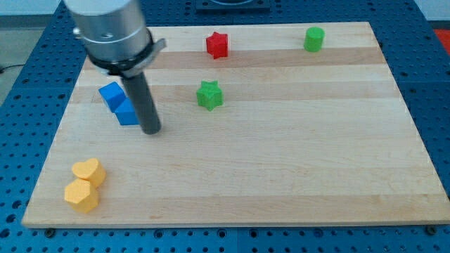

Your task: Move the green star vertically below the green circle

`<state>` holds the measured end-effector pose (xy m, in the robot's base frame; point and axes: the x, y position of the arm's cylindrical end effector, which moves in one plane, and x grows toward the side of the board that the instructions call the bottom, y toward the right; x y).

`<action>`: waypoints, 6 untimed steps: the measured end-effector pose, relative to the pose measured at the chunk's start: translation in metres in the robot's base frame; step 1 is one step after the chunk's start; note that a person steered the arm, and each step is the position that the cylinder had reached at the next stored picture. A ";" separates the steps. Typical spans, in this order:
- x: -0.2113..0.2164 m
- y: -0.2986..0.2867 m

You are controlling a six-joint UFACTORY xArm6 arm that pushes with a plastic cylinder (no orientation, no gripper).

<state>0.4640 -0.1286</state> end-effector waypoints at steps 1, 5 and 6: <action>-0.011 -0.003; -0.075 0.154; -0.072 0.144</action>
<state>0.3922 0.0150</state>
